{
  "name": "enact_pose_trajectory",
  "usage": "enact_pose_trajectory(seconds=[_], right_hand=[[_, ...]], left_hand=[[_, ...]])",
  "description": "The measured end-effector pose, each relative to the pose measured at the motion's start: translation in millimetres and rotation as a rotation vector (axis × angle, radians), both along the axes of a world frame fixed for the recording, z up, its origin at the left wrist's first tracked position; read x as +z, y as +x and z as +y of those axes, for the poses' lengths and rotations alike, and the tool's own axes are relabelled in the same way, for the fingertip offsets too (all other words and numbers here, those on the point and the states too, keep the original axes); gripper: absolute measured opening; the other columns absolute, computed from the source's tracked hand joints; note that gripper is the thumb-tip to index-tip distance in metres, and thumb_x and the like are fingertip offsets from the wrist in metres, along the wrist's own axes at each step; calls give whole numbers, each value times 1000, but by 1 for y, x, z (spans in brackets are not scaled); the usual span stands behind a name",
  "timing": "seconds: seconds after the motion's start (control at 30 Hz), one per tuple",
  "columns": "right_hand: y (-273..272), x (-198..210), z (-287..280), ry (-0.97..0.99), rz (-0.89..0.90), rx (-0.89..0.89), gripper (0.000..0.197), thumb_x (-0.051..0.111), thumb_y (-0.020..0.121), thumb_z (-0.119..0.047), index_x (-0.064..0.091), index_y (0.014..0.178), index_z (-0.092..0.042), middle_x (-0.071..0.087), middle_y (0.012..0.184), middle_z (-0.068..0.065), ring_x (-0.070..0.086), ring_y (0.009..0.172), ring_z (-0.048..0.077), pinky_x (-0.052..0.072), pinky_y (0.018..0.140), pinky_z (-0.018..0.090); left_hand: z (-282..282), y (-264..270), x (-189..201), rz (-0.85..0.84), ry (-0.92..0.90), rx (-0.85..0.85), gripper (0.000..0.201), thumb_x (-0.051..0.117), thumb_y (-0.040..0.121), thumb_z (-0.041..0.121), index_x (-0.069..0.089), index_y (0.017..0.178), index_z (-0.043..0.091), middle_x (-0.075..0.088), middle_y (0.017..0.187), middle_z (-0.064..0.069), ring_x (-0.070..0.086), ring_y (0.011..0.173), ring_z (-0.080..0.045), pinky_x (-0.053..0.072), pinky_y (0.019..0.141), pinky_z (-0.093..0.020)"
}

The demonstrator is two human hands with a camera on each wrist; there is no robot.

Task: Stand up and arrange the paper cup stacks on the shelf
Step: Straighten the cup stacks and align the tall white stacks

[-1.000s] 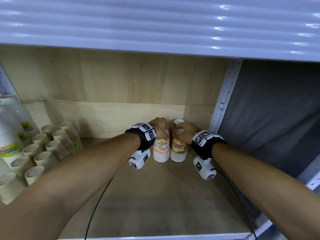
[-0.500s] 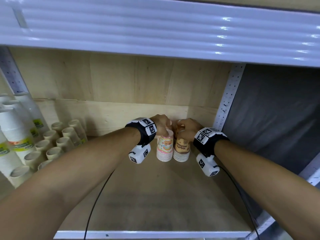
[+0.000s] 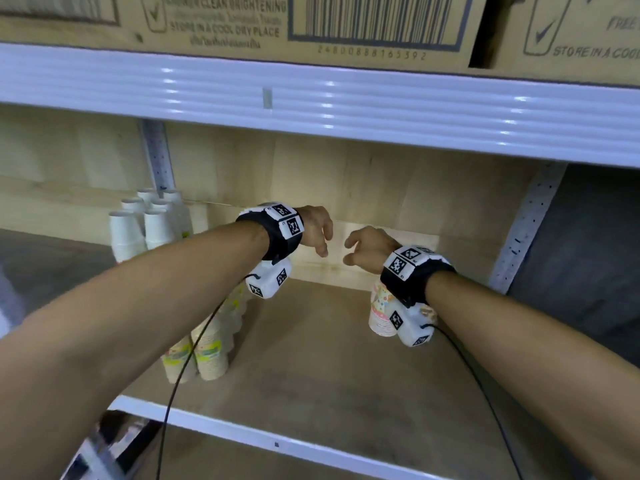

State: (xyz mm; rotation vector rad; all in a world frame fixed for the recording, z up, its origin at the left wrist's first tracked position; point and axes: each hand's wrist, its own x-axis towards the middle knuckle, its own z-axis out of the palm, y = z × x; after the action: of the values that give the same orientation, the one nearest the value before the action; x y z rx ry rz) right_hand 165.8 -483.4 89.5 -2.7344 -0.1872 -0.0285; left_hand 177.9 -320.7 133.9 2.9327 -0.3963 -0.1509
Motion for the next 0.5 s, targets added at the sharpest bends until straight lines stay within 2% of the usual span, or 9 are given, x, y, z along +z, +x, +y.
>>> enact_pose_trajectory(seconds=[0.17, 0.23, 0.33, 0.4, 0.43, 0.5], right_hand=[[-8, 13, 64, 33, -1, 135, 40, 73, 77, -36, 65, 115, -28, 61, 112, 1, 60, 97, 19, 49, 83, 29], [-13, 16, 88, 26, 3, 207, 39, 73, 78, -37, 65, 115, -28, 64, 112, 1, 61, 98, 19, 48, 82, 27], [-26, 18, 121, 26, 27, 304, 35, 71, 78, -35, 66, 112, -28, 65, 108, -1, 64, 92, 19, 49, 76, 27], [-37, 18, 142, 21, 27, 370, 31, 71, 78, -33, 67, 108, -28, 65, 103, -4, 64, 91, 19, 47, 73, 26], [-40, 18, 148, 12, 26, 392, 30, 71, 79, -32, 68, 108, -27, 63, 102, -4, 63, 93, 19, 47, 74, 26], [-49, 17, 167, 0, 35, 444, 29, 71, 82, -30, 69, 110, -23, 60, 100, -5, 61, 94, 19, 50, 82, 28]], left_hand=[[62, -20, 12, -5, 35, 87, 44, 79, 78, 31, 64, 119, 26, 52, 109, 5, 52, 99, -17, 43, 80, -27], [84, -29, 14, 26, 39, 125, 44, 80, 77, 31, 65, 118, 27, 59, 107, 3, 57, 90, -16, 48, 74, -26], [115, -45, 16, 89, 37, 164, 40, 79, 78, 26, 66, 116, 24, 65, 90, 0, 59, 71, -14, 50, 62, -23], [135, -57, 16, 115, 46, 192, 35, 79, 79, 22, 67, 112, 22, 66, 91, -3, 60, 71, -15, 53, 55, -23], [141, -60, 15, 132, 47, 197, 33, 79, 78, 21, 69, 109, 21, 68, 95, -6, 62, 71, -16, 57, 57, -26], [160, -69, 11, 174, 30, 219, 29, 79, 77, 17, 72, 105, 16, 70, 96, -9, 64, 70, -19, 59, 68, -34]])
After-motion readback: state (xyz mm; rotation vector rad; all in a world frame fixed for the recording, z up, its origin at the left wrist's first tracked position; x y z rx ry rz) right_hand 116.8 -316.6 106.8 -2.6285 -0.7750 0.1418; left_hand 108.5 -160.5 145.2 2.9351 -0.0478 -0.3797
